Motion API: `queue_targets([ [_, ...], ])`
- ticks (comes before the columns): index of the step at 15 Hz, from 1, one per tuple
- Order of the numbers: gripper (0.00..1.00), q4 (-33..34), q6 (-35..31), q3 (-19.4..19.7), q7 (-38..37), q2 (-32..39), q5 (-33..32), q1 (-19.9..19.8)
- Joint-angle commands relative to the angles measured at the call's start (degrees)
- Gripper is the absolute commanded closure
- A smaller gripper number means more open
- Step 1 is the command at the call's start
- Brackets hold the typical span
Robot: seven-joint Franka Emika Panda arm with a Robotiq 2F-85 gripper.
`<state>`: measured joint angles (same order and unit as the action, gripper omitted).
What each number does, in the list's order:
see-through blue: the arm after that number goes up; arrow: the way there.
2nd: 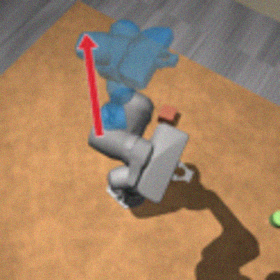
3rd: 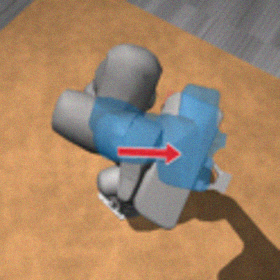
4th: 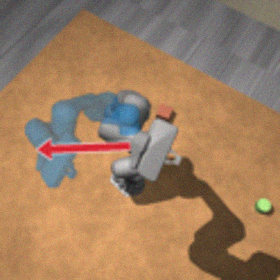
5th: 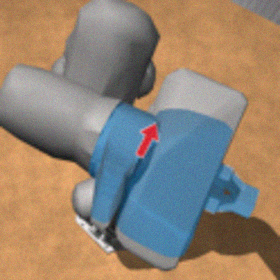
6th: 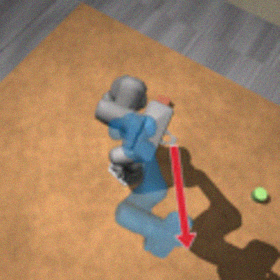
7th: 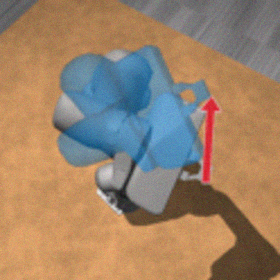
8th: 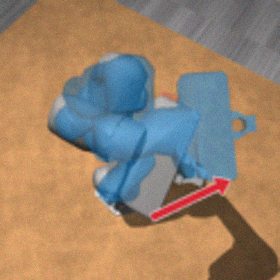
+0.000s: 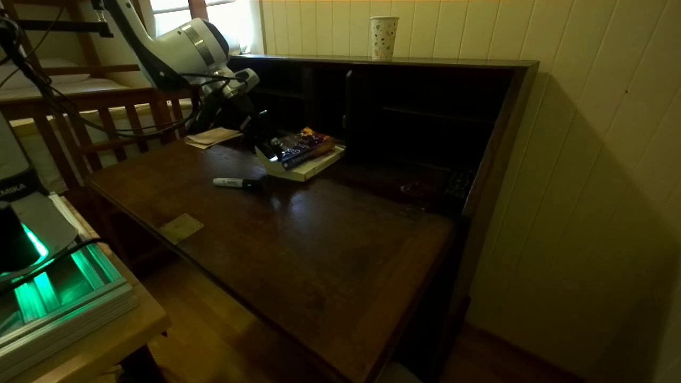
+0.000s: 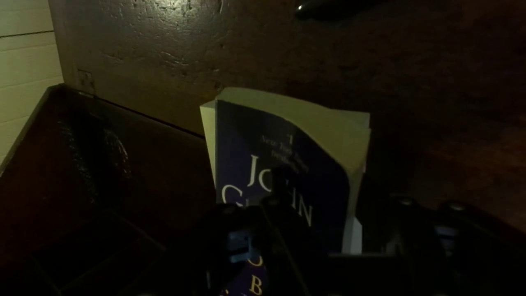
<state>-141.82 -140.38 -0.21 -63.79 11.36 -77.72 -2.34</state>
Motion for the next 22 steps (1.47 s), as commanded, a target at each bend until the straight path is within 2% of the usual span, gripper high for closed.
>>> queue_targets([
  [1,0.68,1.1,-0.52,0.76,-2.41,1.75,-2.19,0.46],
  [2,0.7,1.15,-0.49,0.76,-2.43,1.73,-2.16,0.47],
  [3,0.83,1.17,-0.48,0.78,-2.46,1.65,-2.13,0.46],
  [5,0.91,1.22,-0.05,0.78,-2.37,1.16,-1.78,0.49],
  [10,0.91,0.74,0.54,0.78,-1.74,-0.73,0.04,0.38],
  [22,0.91,-1.13,2.34,0.62,2.26,-12.52,8.19,0.84],
])
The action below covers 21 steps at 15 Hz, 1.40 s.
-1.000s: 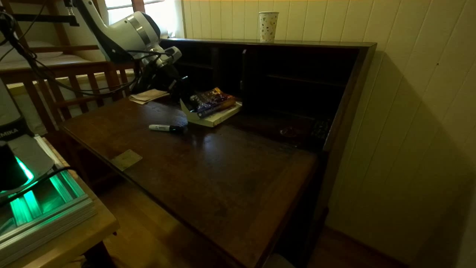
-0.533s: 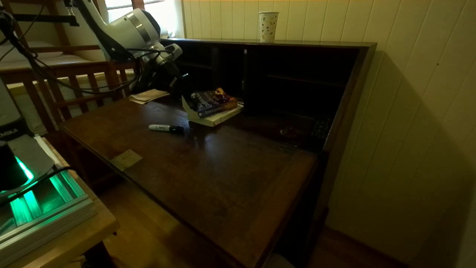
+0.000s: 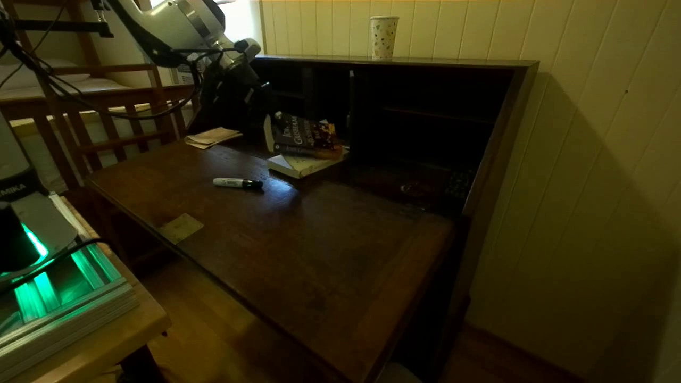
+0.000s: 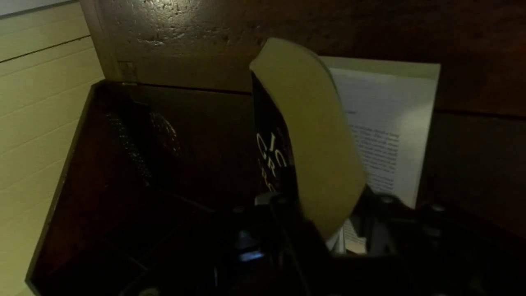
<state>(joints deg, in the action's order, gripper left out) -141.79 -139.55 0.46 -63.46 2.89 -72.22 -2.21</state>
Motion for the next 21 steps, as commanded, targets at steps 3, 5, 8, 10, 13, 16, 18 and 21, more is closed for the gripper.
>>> queue_targets([
  [3,0.91,-0.84,1.4,-0.17,2.28,-5.31,3.92,0.92],
  [5,0.91,-0.47,1.11,-0.17,2.1,-4.86,4.12,0.93],
  [8,0.91,-0.27,0.43,-0.22,1.29,-3.34,3.68,0.95],
  [10,0.91,-0.33,-0.29,-0.37,1.02,-2.17,3.39,1.1],
  [13,0.91,-0.45,-2.5,-0.62,0.49,0.21,3.04,1.55],
  [16,0.91,0.06,-5.7,-0.69,0.33,3.17,2.03,1.89],
  [18,0.91,0.51,-7.19,-0.7,1.29,5.05,1.31,2.13],
  [21,0.5,0.72,-7.88,-0.68,1.99,6.88,0.22,2.47],
])
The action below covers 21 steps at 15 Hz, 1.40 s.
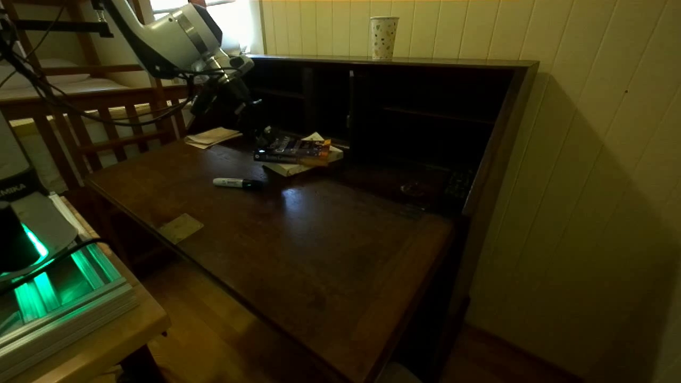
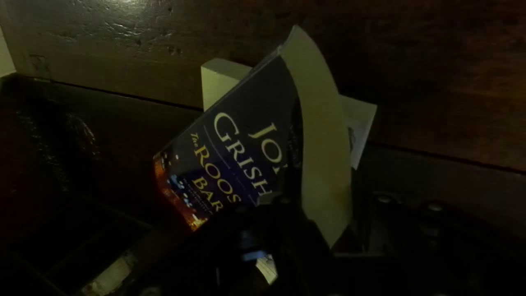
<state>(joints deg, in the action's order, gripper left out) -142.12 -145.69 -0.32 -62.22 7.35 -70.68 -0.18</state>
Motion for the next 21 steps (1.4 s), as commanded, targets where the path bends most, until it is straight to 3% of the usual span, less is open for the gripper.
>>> queue_targets([
  [1,0.43,0.94,-1.59,0.12,0.87,2.43,-1.62,0.52],
  [6,0.12,0.9,-2.72,0.27,0.64,3.21,-2.34,0.39],
  [7,0.38,0.86,-2.85,0.31,0.68,3.29,-2.35,0.34],
  [8,0.5,0.86,-2.94,0.33,0.69,3.36,-2.4,0.32],
  [9,0.51,0.87,-3.07,0.38,0.72,3.42,-2.5,0.29],
  [10,0.23,0.92,-3.01,0.41,0.69,3.5,-2.58,0.29],
  [11,0.12,0.97,-3.11,0.43,0.65,3.55,-2.65,0.27],
  [14,0.01,1.28,-3.74,0.57,0.37,3.84,-3.18,0.19],
  [21,0.0,2.98,-4.5,0.7,0.6,5.99,-3.94,0.22],
])
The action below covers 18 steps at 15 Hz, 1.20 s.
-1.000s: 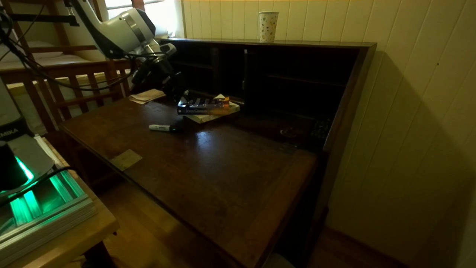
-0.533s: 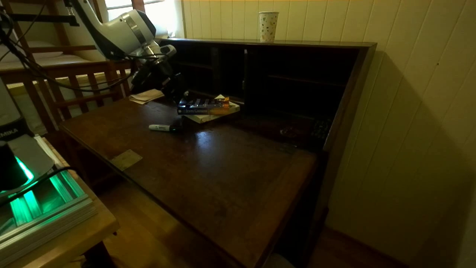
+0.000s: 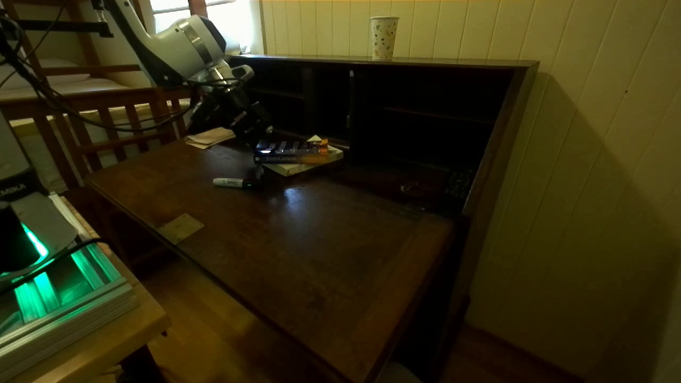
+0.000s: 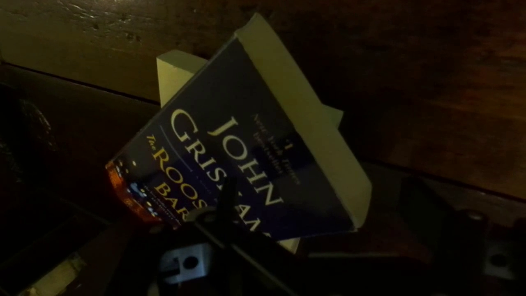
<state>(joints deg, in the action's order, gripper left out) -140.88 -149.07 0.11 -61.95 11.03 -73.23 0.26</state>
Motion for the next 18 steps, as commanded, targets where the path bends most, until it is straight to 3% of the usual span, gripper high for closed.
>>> queue_targets([
  [1,0.0,2.04,-0.96,0.25,0.2,2.79,-1.4,-0.16],
  [4,0.01,2.82,-0.59,0.23,-0.17,3.88,-1.47,-0.02],
  [6,0.26,3.38,-0.65,0.28,-0.42,4.38,-1.55,-0.04],
  [12,0.66,4.58,-0.34,0.49,-0.7,4.48,-1.9,0.08],
  [15,0.82,4.85,-0.26,0.4,-0.62,4.27,-1.87,0.14],
  [18,0.88,4.52,0.02,0.03,0.6,3.38,-0.41,0.24],
])
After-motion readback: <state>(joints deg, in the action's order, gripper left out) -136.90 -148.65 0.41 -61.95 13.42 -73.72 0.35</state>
